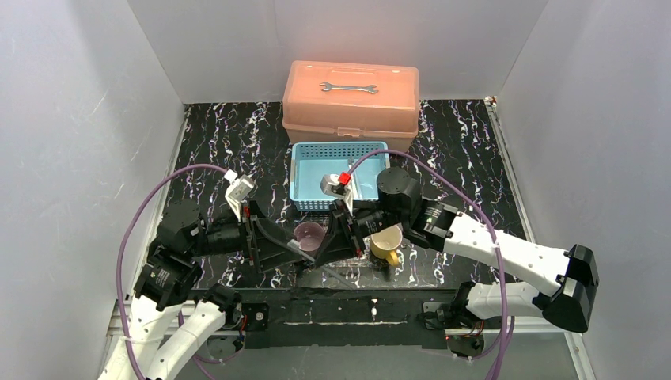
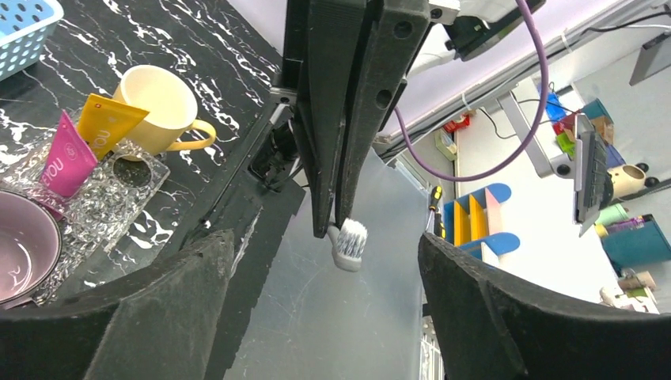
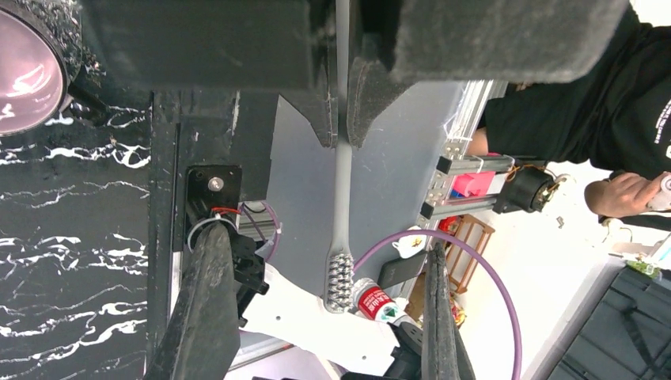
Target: Prepare toiletry sets of a toothbrush and toothpaste on the tray
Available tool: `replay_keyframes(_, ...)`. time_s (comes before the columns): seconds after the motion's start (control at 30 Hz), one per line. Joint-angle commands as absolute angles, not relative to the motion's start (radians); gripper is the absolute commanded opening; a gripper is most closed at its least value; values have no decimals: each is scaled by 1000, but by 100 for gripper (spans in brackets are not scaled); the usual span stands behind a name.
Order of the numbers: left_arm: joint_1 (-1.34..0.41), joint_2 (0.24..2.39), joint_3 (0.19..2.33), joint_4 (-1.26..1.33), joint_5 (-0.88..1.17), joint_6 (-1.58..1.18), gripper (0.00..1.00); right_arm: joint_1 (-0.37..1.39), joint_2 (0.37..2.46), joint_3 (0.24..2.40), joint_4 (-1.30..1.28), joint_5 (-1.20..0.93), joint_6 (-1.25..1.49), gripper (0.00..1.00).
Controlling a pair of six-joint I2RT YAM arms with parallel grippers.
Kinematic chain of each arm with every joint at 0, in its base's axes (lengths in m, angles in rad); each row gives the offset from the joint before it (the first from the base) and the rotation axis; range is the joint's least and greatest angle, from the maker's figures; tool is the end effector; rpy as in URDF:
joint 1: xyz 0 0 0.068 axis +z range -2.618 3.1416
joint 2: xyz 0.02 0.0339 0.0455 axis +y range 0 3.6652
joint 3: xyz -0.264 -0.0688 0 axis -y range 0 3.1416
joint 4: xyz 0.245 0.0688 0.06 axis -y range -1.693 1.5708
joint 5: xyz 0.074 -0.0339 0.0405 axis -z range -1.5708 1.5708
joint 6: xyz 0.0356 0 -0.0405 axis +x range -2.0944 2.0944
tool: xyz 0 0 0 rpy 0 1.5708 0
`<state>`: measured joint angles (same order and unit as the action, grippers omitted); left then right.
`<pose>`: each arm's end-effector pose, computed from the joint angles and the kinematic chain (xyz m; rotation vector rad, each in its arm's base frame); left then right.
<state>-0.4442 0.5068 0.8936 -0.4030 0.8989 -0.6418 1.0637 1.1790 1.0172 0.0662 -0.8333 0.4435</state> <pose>0.0689 -0.0637 0.3881 0.6124 1.7075 -1.5100 0.1072 0.2472 0.3679 -1.2722 1.5338 1.7463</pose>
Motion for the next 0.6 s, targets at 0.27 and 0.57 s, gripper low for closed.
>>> replay_keyframes(0.27,-445,493,959,-400,1002,-620,64,1116,1211,1023,164,-825,475,1)
replay_keyframes(0.57,-445,488,974,-446,1011,-577,44,1124,1212,1024,174,-810,482,1)
